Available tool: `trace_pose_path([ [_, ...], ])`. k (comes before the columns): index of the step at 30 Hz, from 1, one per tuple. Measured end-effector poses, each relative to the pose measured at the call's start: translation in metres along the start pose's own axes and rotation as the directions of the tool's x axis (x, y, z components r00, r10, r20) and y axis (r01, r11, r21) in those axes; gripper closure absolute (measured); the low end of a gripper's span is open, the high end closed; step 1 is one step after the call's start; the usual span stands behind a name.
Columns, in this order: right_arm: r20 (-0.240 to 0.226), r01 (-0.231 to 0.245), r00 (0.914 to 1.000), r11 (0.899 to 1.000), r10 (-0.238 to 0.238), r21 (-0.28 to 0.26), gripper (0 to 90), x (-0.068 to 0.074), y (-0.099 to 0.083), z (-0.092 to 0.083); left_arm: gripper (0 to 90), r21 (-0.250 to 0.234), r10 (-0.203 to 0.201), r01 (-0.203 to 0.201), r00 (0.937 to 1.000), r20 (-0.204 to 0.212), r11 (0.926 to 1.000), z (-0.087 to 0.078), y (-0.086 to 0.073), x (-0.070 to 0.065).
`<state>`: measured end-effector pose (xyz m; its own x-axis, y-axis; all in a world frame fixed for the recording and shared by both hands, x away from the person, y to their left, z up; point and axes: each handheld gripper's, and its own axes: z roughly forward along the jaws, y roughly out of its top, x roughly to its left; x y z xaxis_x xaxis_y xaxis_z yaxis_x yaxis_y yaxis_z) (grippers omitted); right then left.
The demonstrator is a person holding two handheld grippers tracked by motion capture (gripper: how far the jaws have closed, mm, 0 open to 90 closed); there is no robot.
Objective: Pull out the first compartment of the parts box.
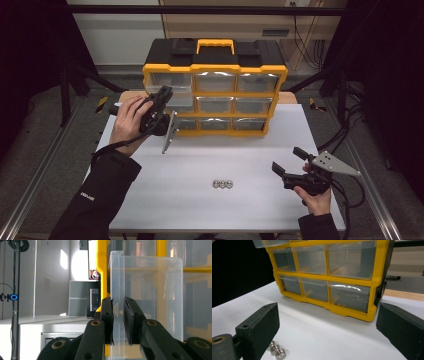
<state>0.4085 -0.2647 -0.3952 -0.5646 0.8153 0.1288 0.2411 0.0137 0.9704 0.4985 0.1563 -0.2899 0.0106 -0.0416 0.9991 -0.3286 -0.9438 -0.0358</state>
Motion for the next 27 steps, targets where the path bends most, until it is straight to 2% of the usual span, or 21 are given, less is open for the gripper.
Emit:
trace_pose_path([
  [10,0.002,0.001,1.0,1.0,-0.001,-0.001,5.2,0.0,0.0,0.0,77.8,-0.014,-0.005,0.005,1.0,0.002,0.9999,-0.011,0.002,-0.001],
  [11,0.0,0.002,1.0,1.0,-0.002,0.0,5.2,0.0,0.0,0.0,77.8,-0.008,0.005,-0.005,1.0,0.003,1.0,-0.012,0.003,0.001],
  [12,-0.002,0.002,1.0,1.0,-0.002,0.003,5.2,0.0,0.0,-0.001,77.8,-0.017,-0.007,0.007,1.0,0.004,0.9998,-0.013,0.003,0.0],
  [18,-0.002,0.001,1.0,1.0,-0.001,0.003,5.2,0.0,0.0,-0.001,77.7,-0.028,0.012,-0.012,0.9999,0.003,0.9995,-0.022,0.007,0.0],
  [26,0.001,-0.002,1.0,1.0,0.002,-0.003,5.2,0.0,0.001,-0.001,77.7,-0.029,0.006,-0.006,1.0,0.007,0.9996,-0.026,0.007,-0.001],
  [27,0.0,-0.003,1.0,1.0,0.003,-0.005,5.2,0.0,0.0,-0.001,77.7,-0.033,-0.006,0.007,0.9999,0.012,0.9994,-0.026,0.006,-0.002],
])
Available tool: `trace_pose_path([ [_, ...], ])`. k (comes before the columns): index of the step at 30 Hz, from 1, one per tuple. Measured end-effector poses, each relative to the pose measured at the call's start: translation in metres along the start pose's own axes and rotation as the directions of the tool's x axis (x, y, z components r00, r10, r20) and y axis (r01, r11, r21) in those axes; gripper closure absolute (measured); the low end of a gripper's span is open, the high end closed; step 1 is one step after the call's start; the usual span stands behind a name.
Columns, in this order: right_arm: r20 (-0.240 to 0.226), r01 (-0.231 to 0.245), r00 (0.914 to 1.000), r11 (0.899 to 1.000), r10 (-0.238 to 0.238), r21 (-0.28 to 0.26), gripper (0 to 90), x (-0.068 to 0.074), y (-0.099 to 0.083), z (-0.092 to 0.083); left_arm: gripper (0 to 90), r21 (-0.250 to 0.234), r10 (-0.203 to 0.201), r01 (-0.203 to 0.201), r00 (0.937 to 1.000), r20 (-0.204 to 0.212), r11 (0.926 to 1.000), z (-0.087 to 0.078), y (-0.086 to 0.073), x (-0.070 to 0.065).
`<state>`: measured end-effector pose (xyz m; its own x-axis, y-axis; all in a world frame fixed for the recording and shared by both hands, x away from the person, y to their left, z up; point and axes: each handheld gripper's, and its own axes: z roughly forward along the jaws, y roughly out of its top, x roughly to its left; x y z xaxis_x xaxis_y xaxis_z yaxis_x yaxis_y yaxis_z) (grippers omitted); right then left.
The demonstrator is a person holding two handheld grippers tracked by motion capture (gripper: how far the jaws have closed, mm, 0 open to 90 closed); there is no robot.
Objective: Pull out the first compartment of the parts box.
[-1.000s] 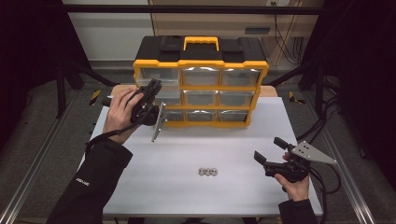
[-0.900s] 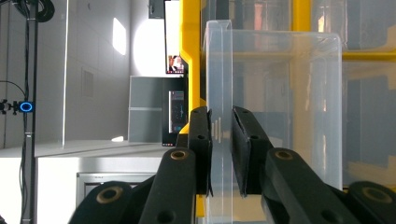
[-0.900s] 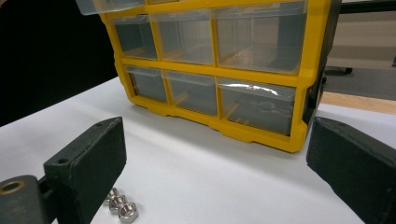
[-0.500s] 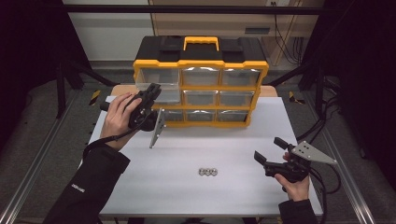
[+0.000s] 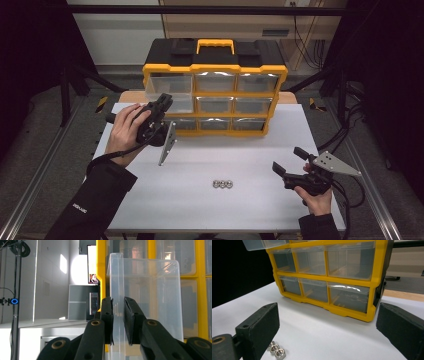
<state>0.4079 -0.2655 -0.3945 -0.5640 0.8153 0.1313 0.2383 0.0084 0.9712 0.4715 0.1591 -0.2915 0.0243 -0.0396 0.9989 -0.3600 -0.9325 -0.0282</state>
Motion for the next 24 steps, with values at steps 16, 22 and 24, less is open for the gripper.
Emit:
trace_pose_path([
  [16,-0.002,0.001,1.0,1.0,-0.001,0.003,5.2,0.0005,0.0,-0.0002,70.5,-0.004,-0.095,0.095,0.9938,0.059,0.9954,-0.0027,-0.0018,0.0075],
  [22,-0.002,-0.002,1.0,1.0,0.002,0.003,5.2,0.0007,0.0001,-0.0002,51.5,0.016,-0.257,0.257,0.9588,0.12,0.9662,-0.0031,-0.0007,0.0099],
  [24,-0.003,-0.001,1.0,1.0,0.001,0.005,5.1,0.0007,0.0,-0.0002,44.0,0.019,-0.326,0.327,0.935,0.139,0.9449,-0.0035,-0.001,0.0102],
])
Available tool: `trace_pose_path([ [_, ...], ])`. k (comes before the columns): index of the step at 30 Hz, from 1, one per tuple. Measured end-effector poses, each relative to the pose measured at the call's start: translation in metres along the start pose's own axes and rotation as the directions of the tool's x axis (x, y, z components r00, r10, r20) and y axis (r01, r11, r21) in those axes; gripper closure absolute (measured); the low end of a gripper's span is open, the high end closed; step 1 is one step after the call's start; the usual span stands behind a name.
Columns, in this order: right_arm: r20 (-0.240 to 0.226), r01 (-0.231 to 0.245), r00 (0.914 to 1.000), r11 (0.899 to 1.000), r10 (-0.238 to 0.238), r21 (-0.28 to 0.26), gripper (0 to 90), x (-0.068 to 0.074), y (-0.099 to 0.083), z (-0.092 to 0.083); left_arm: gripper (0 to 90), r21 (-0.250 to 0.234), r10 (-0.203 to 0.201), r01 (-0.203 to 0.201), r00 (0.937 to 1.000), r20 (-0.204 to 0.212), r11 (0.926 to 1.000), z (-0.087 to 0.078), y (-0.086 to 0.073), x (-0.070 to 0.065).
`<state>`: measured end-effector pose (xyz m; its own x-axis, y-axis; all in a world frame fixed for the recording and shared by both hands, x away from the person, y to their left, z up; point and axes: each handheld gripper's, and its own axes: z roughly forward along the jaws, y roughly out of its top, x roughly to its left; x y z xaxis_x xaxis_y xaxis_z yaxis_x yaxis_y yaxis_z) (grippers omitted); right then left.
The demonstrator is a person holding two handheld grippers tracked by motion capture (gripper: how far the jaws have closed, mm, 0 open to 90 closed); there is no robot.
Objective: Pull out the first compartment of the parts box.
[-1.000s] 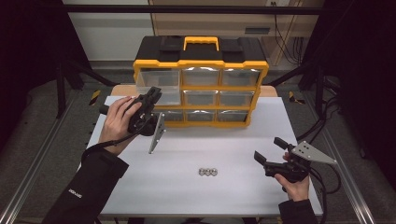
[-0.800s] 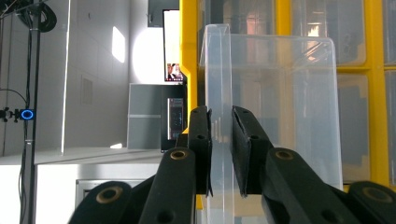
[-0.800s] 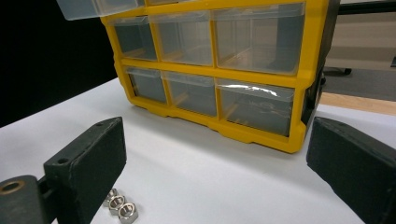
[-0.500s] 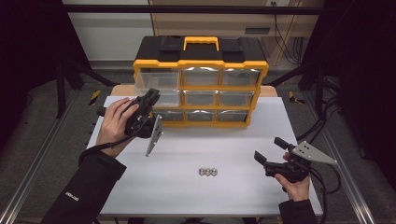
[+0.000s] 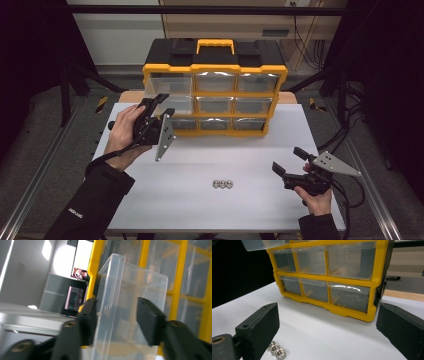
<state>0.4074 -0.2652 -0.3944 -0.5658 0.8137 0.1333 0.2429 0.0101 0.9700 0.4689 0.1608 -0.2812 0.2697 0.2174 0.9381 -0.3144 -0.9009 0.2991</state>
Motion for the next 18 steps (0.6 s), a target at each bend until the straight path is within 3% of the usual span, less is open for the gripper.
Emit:
trace_pose_path([
  [1,0.0,0.001,1.0,1.0,-0.001,0.0,5.1,0.0,0.0,0.0,38.4,-0.012,-0.038,0.038,0.9992,0.01,0.9992,0.0,0.0,0.0],
  [5,0.0,0.0,1.0,1.0,0.0,0.001,5.1,0.0,0.0,0.0,31.8,-0.035,-0.136,0.137,0.9899,0.04,0.9899,-0.004,0.0,0.0],
  [6,0.0,-0.001,1.0,1.0,0.001,0.003,5.0,0.0,0.0,0.0,28.9,-0.039,-0.166,0.168,0.9849,0.047,0.985,-0.005,0.0,0.0],
  [8,-0.002,-0.001,1.0,1.0,0.001,0.002,5.0,0.0,0.0,0.0,25.4,-0.061,-0.265,0.27,0.9608,0.082,0.9609,-0.007,0.0,0.0],
  [10,0.0,-0.003,1.0,1.0,0.003,0.002,4.9,0.0,0.0,0.0,21.2,-0.072,-0.34,0.349,0.934,0.109,0.9344,-0.01,0.0,0.001],
  [11,-0.001,-0.003,1.0,1.0,0.003,0.004,4.8,0.0,0.0,0.0,18.5,-0.067,-0.409,0.42,0.9022,0.137,0.9048,-0.013,-0.002,0.002],
  [12,-0.001,-0.003,1.0,1.0,0.003,0.004,4.8,0.0,0.0,0.0,17.6,-0.067,-0.409,0.42,0.9022,0.137,0.9048,-0.013,-0.002,0.002],
  [13,-0.001,-0.001,1.0,1.0,0.001,0.005,4.8,0.0,0.0,0.0,17.6,-0.065,-0.445,0.458,0.8831,0.15,0.8868,-0.015,-0.002,0.003],
  [15,-0.001,-0.001,1.0,1.0,0.001,0.004,4.7,0.0,0.0,0.0,15.3,-0.073,-0.515,0.533,0.8385,0.179,0.8429,-0.018,-0.004,0.003],
  [16,-0.001,-0.001,1.0,1.0,0.001,0.004,4.7,0.0,0.0,0.0,14.2,-0.08,-0.554,0.577,0.8085,0.199,0.8131,-0.02,-0.006,0.004],
  [17,-0.001,-0.001,1.0,1.0,0.001,0.005,4.7,0.0,0.0,0.0,12.8,-0.082,-0.573,0.599,0.7916,0.211,0.7965,-0.021,-0.007,0.004],
  [18,-0.002,0.001,1.0,1.0,-0.001,0.005,4.6,0.0,0.0,0.0,12.4,-0.087,-0.603,0.633,0.7643,0.229,0.7693,-0.022,-0.009,0.005],
])
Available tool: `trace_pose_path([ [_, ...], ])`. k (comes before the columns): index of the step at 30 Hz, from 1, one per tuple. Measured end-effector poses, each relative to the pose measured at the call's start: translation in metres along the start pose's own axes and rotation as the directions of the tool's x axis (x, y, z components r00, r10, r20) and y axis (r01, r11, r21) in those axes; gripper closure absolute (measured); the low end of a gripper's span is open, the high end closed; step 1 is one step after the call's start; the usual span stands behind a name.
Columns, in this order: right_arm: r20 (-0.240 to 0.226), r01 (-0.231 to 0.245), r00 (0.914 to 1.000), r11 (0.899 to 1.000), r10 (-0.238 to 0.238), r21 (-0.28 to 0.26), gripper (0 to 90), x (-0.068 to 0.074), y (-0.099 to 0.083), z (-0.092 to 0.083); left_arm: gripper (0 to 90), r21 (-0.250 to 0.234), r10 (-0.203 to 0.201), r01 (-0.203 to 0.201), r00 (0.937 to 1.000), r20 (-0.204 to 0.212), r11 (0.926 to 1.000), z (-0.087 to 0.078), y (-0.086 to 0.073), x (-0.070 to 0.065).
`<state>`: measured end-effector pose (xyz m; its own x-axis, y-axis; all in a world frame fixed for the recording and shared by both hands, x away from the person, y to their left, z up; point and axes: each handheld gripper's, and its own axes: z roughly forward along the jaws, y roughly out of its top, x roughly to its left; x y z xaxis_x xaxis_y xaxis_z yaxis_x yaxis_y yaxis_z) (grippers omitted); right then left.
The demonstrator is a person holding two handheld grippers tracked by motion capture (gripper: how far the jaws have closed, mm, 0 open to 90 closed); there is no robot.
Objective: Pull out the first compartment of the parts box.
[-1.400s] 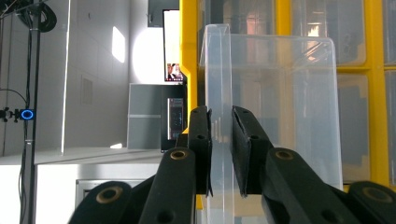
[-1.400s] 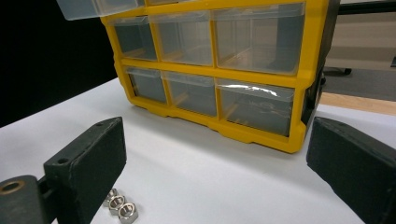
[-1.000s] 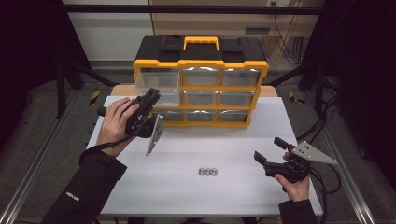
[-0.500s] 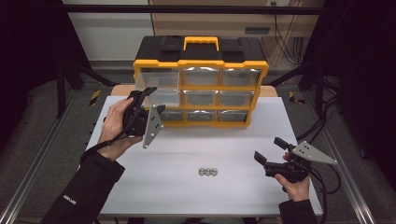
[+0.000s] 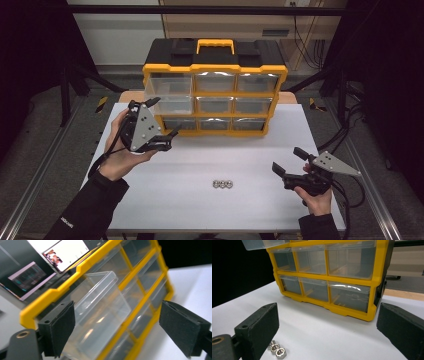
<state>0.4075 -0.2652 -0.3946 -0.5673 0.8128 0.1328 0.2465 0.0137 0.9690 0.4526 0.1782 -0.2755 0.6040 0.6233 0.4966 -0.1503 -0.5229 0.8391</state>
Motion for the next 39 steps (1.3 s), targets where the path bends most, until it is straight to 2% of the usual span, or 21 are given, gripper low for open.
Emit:
trace_pose_path([
  [3,0.005,0.002,1.0,1.0,-0.002,0.001,4.5,0.0,0.0,0.001,9.5,-0.022,-0.075,0.075,0.9969,0.027,0.9969,-0.004,-0.003,0.003],
  [4,0.005,0.002,1.0,1.0,-0.002,0.001,4.5,0.0,0.0,0.001,9.5,-0.027,-0.103,0.104,0.9941,0.036,0.9943,-0.005,-0.004,0.004],
  [7,0.005,0.003,1.0,1.0,-0.003,0.001,4.4,0.0,0.0,0.001,7.6,-0.047,-0.184,0.187,0.981,0.062,0.9813,-0.01,-0.008,0.007],
  [10,0.004,0.002,1.0,1.0,-0.002,0.0,4.4,0.0,0.0,0.0,6.6,-0.066,-0.238,0.242,0.9687,0.072,0.968,-0.015,-0.014,0.008],
  [13,0.004,0.002,1.0,1.0,-0.002,0.001,4.4,0.0,0.0,0.0,5.0,-0.085,-0.26,0.266,0.9629,0.073,0.9603,-0.022,-0.02,0.008],
  [14,0.006,0.003,1.0,1.0,-0.003,0.002,4.4,0.0,0.0,0.001,4.6,-0.085,-0.262,0.267,0.9626,0.07,0.9599,-0.023,-0.021,0.007],
  [16,0.006,0.003,1.0,1.0,-0.003,0.003,4.3,0.0,-0.001,0.001,3.9,-0.09,-0.278,0.284,0.9579,0.071,0.9546,-0.027,-0.026,0.007],
  [18,0.007,0.003,1.0,1.0,-0.003,0.003,4.3,0.0,-0.001,0.001,3.2,-0.092,-0.301,0.307,0.9507,0.074,0.9471,-0.03,-0.031,0.006],
  [19,0.006,0.002,1.0,1.0,-0.002,0.003,4.3,0.0,-0.001,0.001,3.1,-0.091,-0.302,0.307,0.9508,0.07,0.9473,-0.032,-0.034,0.005],
  [21,0.006,0.001,1.0,1.0,-0.001,0.004,4.3,0.0,-0.001,0.001,3.0,-0.092,-0.315,0.322,0.9458,0.077,0.9424,-0.035,-0.04,0.003],
  [31,0.01,0.007,0.9999,1.0,-0.007,0.012,4.1,0.0,-0.001,0.001,2.3,-0.077,-0.348,0.355,0.9325,0.097,0.9316,-0.039,-0.069,-0.01],
  [36,0.01,0.014,0.9999,1.0,-0.014,0.016,4.0,0.0,-0.001,0.001,2.2,-0.073,-0.349,0.357,0.9311,0.105,0.9311,-0.037,-0.078,-0.016],
  [37,0.009,0.01,0.9999,1.0,-0.011,0.018,4.0,0.0,-0.001,0.001,2.1,-0.071,-0.352,0.361,0.9294,0.11,0.93,-0.036,-0.08,-0.018],
  [38,0.009,0.01,0.9999,1.0,-0.011,0.018,4.0,0.0,-0.001,0.001,2.1,-0.06,-0.365,0.374,0.923,0.123,0.9256,-0.035,-0.082,-0.021],
  [39,0.009,0.011,0.9999,1.0,-0.011,0.017,3.9,0.0,-0.002,0.001,2.1,-0.059,-0.367,0.376,0.9216,0.128,0.9247,-0.034,-0.083,-0.023],
])
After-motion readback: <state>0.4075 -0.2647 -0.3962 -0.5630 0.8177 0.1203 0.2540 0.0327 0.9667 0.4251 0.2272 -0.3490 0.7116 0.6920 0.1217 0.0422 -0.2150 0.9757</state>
